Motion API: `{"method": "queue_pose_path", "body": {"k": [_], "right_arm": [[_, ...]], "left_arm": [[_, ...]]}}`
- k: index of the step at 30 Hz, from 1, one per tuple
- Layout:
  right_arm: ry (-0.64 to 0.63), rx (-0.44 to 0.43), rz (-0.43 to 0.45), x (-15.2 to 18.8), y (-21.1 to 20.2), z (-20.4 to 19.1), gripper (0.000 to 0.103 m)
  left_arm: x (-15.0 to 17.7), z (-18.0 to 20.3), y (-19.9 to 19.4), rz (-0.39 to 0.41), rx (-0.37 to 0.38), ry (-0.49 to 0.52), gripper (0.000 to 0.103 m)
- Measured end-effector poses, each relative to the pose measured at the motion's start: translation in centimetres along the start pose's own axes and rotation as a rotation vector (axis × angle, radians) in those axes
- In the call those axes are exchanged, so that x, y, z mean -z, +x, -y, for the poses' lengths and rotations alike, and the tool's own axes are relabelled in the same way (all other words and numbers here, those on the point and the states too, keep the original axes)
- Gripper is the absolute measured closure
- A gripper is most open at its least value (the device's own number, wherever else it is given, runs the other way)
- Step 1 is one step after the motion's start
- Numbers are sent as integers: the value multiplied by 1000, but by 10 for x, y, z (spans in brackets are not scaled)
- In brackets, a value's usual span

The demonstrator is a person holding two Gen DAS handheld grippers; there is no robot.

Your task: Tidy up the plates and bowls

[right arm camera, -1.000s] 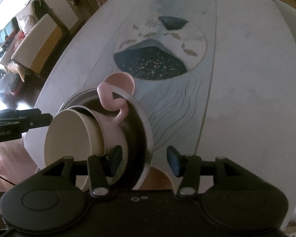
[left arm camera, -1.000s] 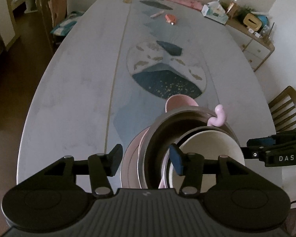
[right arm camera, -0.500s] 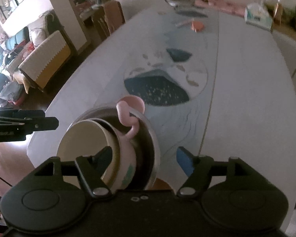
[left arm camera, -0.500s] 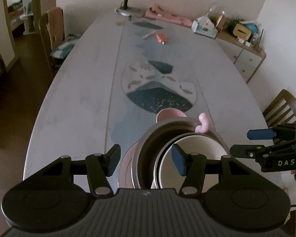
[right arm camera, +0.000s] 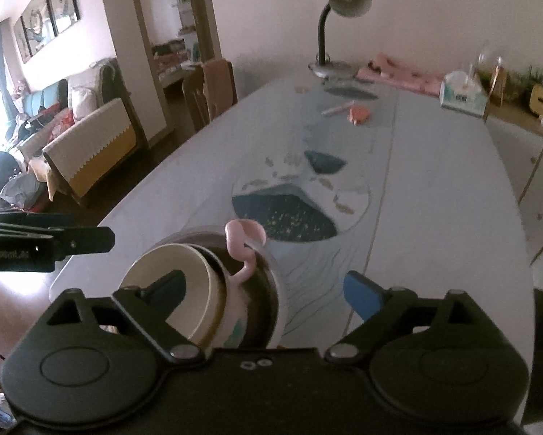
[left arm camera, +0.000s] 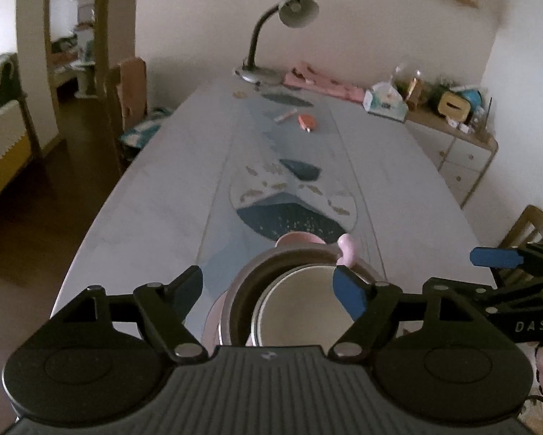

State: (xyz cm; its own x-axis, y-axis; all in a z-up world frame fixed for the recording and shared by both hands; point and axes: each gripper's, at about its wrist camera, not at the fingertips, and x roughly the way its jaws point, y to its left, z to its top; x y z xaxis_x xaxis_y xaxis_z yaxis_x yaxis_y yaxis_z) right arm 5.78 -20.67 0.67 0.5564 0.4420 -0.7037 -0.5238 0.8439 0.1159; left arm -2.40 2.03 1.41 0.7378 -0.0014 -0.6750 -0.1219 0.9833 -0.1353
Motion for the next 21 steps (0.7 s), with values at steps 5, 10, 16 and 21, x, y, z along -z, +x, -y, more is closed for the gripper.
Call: {"method": "queue_pose_path", "body": {"k": [5,10,16,21], "right_arm": [[-18,6,58,8,-21,4,1],[-7,12,74,16,-42,6,1],[-47,22,117,27,-60,6,0],[-19,1,103,32,-65,18,0]], "left_arm": [[13,19,-13,21,-16,-24,19],[25,38,-25,18,-20,-13,17],[36,61,-36,16,-47,10,17],[43,77,-43,20,-57,23,17]]}}
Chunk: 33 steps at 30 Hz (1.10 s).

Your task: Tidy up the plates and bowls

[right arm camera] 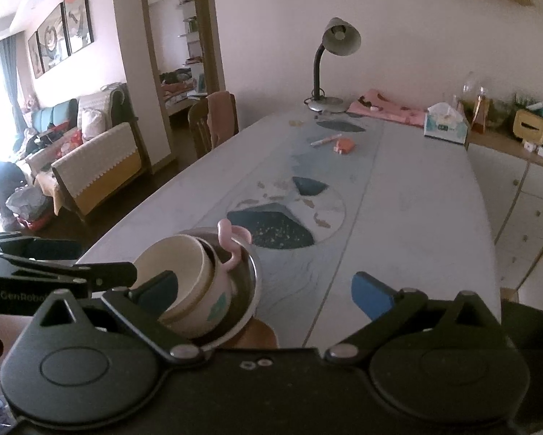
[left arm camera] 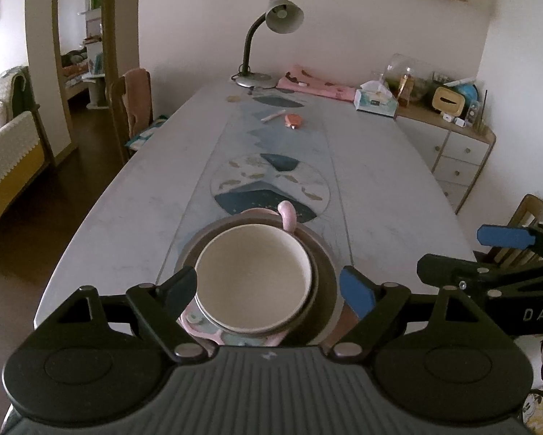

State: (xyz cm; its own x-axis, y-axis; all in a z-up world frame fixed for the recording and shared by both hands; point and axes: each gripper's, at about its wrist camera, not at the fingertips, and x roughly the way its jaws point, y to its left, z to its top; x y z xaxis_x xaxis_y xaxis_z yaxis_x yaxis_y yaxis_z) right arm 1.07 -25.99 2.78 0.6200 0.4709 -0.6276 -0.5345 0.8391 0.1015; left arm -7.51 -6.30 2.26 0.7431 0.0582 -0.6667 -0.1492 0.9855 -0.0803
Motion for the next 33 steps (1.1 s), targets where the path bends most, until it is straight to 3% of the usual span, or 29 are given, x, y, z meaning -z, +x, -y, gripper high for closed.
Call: {"method": "queue_pose_path", "body": {"k": [16,33], "right_arm": [[0,-34,-27,22,-21,5,0],[10,-43,-30,30,-31,7,0]], "left_arm": [[25,18,-10,-56,-9,-38,17],[33,33,-18,-42,-43,-18,17]]}}
